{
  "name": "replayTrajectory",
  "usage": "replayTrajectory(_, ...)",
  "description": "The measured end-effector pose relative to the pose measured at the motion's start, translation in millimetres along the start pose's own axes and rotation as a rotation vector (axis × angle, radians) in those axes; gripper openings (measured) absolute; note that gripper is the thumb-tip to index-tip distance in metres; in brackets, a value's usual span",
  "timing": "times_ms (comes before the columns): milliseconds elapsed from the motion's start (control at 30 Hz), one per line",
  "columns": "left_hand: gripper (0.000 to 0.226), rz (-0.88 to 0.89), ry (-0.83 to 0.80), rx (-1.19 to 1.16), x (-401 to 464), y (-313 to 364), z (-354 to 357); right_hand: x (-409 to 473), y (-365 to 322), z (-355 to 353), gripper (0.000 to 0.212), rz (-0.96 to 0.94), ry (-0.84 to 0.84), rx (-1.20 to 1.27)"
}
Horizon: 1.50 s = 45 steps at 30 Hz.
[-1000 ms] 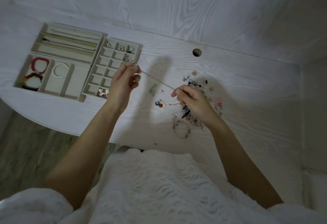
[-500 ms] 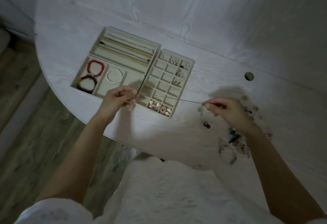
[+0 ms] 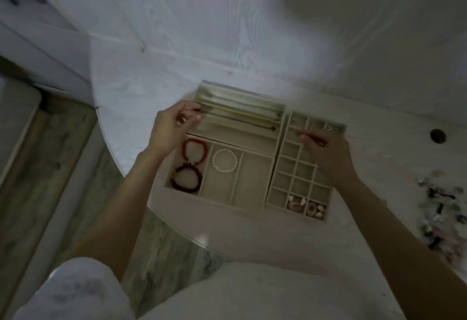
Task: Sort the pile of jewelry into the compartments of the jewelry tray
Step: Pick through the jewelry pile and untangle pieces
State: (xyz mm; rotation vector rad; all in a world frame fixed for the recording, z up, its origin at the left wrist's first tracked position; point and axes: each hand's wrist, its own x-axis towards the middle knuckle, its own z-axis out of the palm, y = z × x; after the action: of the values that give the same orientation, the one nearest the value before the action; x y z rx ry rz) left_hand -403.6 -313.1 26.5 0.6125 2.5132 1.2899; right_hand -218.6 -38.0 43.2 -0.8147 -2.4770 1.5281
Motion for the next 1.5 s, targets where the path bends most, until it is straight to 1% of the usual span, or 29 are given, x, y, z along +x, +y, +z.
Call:
replayTrajectory(100,0.009,0.171,-0.109,0.210,25.9,-20.5,-14.1,17.9,0.1,16.9,0.019,0.048,0.036,-0.029)
replayTrajectory(233,0.009,0.390,-0.189,0.478,58.6,-38.0,-25.7,34.1,0.6,33.8,0.015,0.062,0.063,-0.116)
replayTrajectory(333,0.021,0.577,-0.234,0.595,73.6,-45.2,-26.6,38.7,3.0,41.6,0.013,0.037,0.046,-0.220)
replayTrajectory(433,0.023,0.675,-0.270,0.639,81.5,-48.1,-24.4,43.7,2.7,44.5,0.012,-0.022,-0.002,-0.374)
replayTrajectory(533,0.024,0.694,-0.319,0.657,85.9,-50.1,-22.4,47.7,1.2,43.3,0.013,-0.120,-0.052,-0.504)
replayTrajectory(667,0.009,0.696,-0.362,0.698,90.4,-50.4,-21.2,53.6,1.2,44.1,0.010,-0.264,-0.081,-0.588)
replayTrajectory(733,0.010,0.691,-0.389,0.720,90.3,-46.0,-19.2,57.7,0.7,47.1,0.008,-0.333,-0.111,-0.629)
replayTrajectory(833,0.012,0.677,-0.423,0.751,91.2,-38.6,-16.5,64.7,-0.1,53.3,0.010,-0.436,-0.209,-0.742)
replayTrajectory(933,0.012,0.660,-0.446,0.759,93.7,-35.2,-16.4,69.2,-1.3,56.3,0.016,-0.396,-0.370,-0.929)
replayTrajectory(967,0.012,0.655,-0.448,0.763,94.5,-34.4,-16.5,69.9,-0.9,56.5,0.015,-0.403,-0.358,-0.938)
replayTrajectory(1033,0.012,0.636,-0.459,0.776,94.3,-32.0,-15.2,70.0,-0.2,54.5,0.009,-0.434,-0.272,-0.902)
replayTrajectory(1100,0.012,0.618,-0.481,0.780,94.2,-30.1,-12.6,70.9,-1.9,55.4,0.006,-0.411,-0.252,-0.914)
replayTrajectory(1167,0.011,0.598,-0.498,0.783,95.2,-28.6,-10.6,74.1,-1.8,60.1,0.008,-0.406,-0.289,-0.903)
replayTrajectory(1233,0.010,0.567,-0.507,0.790,97.4,-27.7,-9.7,78.1,-5.9,66.5,0.015,-0.456,-0.307,-0.898)
replayTrajectory(1267,0.009,0.556,-0.509,0.804,98.4,-27.0,-9.2,79.8,-6.9,68.0,0.013,-0.456,-0.345,-0.921)
replayTrajectory(1333,0.009,0.557,-0.522,0.827,99.3,-24.9,-8.3,86.4,-5.8,70.9,0.003,-0.410,-0.404,-1.012)
replayTrajectory(1400,0.012,0.574,-0.544,0.831,99.9,-22.8,-7.2,90.8,-4.6,70.9,0.005,-0.432,-0.431,-1.051)
replayTrajectory(1500,0.012,0.586,-0.557,0.844,101.2,-20.8,-6.7,92.7,-3.3,71.2,0.021,-0.513,-0.476,-1.122)
